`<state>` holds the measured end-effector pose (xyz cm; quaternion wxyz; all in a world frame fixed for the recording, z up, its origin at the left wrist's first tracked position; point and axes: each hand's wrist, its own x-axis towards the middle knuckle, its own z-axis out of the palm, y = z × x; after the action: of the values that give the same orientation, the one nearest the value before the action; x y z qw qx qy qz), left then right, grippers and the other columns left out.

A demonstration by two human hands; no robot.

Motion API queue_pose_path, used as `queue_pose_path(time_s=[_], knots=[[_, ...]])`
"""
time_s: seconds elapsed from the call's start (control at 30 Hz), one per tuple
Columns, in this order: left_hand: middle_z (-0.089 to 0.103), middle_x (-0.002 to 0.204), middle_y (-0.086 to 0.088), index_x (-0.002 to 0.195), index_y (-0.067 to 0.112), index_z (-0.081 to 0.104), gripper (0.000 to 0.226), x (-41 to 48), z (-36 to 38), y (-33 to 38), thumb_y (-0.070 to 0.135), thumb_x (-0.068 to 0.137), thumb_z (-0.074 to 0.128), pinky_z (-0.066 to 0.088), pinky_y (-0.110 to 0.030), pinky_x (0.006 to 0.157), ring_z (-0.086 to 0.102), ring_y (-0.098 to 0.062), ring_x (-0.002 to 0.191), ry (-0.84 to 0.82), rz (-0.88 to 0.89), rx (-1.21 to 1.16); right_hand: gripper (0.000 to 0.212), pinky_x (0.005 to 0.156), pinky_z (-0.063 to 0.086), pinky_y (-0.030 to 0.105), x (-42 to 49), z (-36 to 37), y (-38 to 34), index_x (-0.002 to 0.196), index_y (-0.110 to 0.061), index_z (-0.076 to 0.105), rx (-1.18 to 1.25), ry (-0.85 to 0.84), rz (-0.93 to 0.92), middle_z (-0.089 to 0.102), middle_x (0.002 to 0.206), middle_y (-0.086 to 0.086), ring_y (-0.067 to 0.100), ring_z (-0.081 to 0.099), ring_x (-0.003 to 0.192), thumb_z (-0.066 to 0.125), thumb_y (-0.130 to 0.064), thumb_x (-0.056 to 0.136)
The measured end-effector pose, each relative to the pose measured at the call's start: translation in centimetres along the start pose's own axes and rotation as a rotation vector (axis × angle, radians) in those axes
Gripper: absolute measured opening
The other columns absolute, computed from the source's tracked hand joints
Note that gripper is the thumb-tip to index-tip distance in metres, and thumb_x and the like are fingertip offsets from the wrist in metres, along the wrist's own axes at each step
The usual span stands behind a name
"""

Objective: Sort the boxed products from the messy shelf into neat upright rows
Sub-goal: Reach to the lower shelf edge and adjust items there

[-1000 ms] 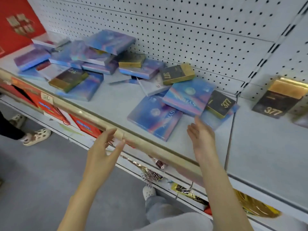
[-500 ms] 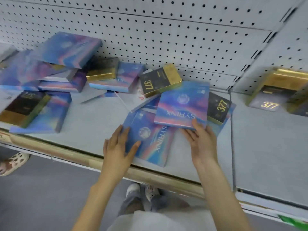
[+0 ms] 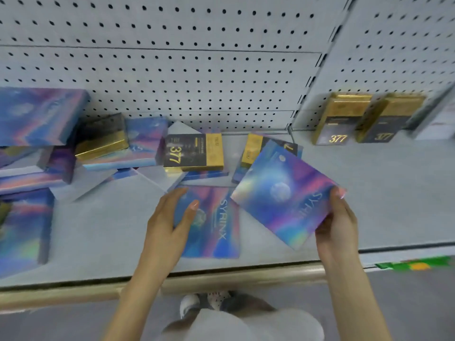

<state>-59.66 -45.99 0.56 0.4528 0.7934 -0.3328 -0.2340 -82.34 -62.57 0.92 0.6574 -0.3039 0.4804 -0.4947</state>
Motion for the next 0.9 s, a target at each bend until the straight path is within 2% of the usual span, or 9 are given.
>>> queue_pose_path(time_s=[0.13, 0.2, 0.27, 0.37, 0.53, 0.67, 0.73, 0.8, 0.9], knots=[[0.060, 0.123, 0.014, 0.119, 0.036, 0.054, 0.033, 0.5, 0.7, 2.0, 0.041, 0.087, 0.051, 0.041, -0.006, 0.087, 0.057, 0.011, 0.106, -0.076, 0.001, -0.224, 0.030, 0.054, 0.054, 0.022, -1.1, 1.0, -0.1, 0.071, -0.017, 0.068, -0.148, 0.028, -0.036, 0.071, 0.069, -0.004, 0.009, 0.065, 0.059, 0.059, -0.035, 0.093], [0.061, 0.117, 0.014, 0.115, 0.034, 0.054, 0.027, 0.8, 0.6, 2.6, 0.022, 0.090, 0.058, 0.043, -0.003, 0.079, 0.058, 0.016, 0.097, -0.112, 0.008, -0.324, 0.029, 0.054, 0.055, 0.023, -1.9, 2.5, 0.2, 0.074, -0.014, 0.070, -0.206, -0.057, -0.032, 0.073, 0.072, -0.001, 0.010, 0.065, 0.061, 0.061, -0.040, 0.085], [0.066, 0.108, 0.010, 0.112, 0.031, 0.057, 0.032, 0.9, 0.0, 2.7, 0.013, 0.087, 0.067, 0.048, -0.008, 0.079, 0.063, 0.009, 0.093, -0.150, -0.004, -0.403, 0.032, 0.055, 0.054, 0.023, -2.7, 4.3, 0.5, 0.080, -0.012, 0.074, -0.236, -0.194, -0.011, 0.075, 0.078, 0.002, 0.011, 0.068, 0.065, 0.061, -0.041, 0.079], [0.074, 0.095, 0.004, 0.107, 0.023, 0.064, 0.044, 0.3, -2.5, 2.5, 0.027, 0.068, 0.082, 0.055, -0.019, 0.070, 0.070, -0.007, 0.087, -0.144, -0.102, -0.518, 0.030, 0.060, 0.054, 0.024, -3.8, 7.4, 1.2, 0.081, -0.014, 0.076, -0.332, -0.403, 0.027, 0.074, 0.080, 0.005, 0.014, 0.068, 0.069, 0.063, -0.040, 0.078], [0.072, 0.076, 0.001, 0.083, 0.014, 0.072, 0.025, 0.1, -7.8, -0.1, 0.023, 0.061, 0.078, 0.047, -0.013, 0.057, 0.063, -0.003, 0.065, -0.180, -0.079, -0.350, 0.039, 0.074, 0.039, 0.039, -5.5, 12.4, 2.4, 0.092, 0.003, 0.068, -0.544, -0.647, 0.023, 0.063, 0.084, 0.027, 0.023, 0.053, 0.079, 0.064, -0.035, 0.084], [0.070, 0.071, -0.002, 0.078, 0.018, 0.074, 0.025, -0.1, -10.0, -1.3, 0.032, 0.062, 0.087, 0.044, -0.016, 0.056, 0.057, -0.001, 0.062, -0.344, -0.104, -0.144, 0.016, 0.070, 0.040, 0.027, -6.5, 15.5, 3.6, 0.081, -0.003, 0.066, -0.636, -0.849, -0.015, 0.063, 0.073, 0.015, 0.011, 0.053, 0.073, 0.061, -0.013, 0.093], [0.070, 0.071, 0.006, 0.079, 0.027, 0.073, 0.019, -0.1, -10.1, -1.8, 0.042, 0.067, 0.073, 0.044, -0.019, 0.059, 0.054, 0.003, 0.063, -0.300, -0.095, -0.063, 0.019, 0.060, 0.038, 0.013, -6.8, 16.8, 4.0, 0.073, -0.015, 0.064, -0.664, -0.919, -0.043, 0.062, 0.063, -0.009, -0.001, 0.051, 0.062, 0.063, -0.010, 0.092], [0.069, 0.069, 0.009, 0.079, 0.029, 0.071, 0.020, -0.2, -10.2, -2.2, 0.046, 0.069, 0.068, 0.045, -0.021, 0.060, 0.053, 0.003, 0.062, -0.239, -0.085, -0.034, 0.015, 0.060, 0.041, 0.010, -6.5, 17.7, 4.2, 0.076, -0.017, 0.066, -0.650, -0.890, -0.035, 0.065, 0.064, -0.014, -0.003, 0.055, 0.062, 0.065, -0.011, 0.090], [0.071, 0.075, -0.005, 0.081, 0.014, 0.070, 0.039, -1.0, -10.5, -3.1, 0.051, 0.068, 0.066, 0.051, -0.036, 0.068, 0.055, -0.010, 0.067, -0.090, -0.108, -0.066, 0.009, 0.057, 0.051, 0.016, -4.5, 18.1, 4.5, 0.091, -0.006, 0.069, -0.487, -0.593, 0.042, 0.069, 0.074, 0.000, 0.009, 0.063, 0.064, 0.065, -0.013, 0.091]])
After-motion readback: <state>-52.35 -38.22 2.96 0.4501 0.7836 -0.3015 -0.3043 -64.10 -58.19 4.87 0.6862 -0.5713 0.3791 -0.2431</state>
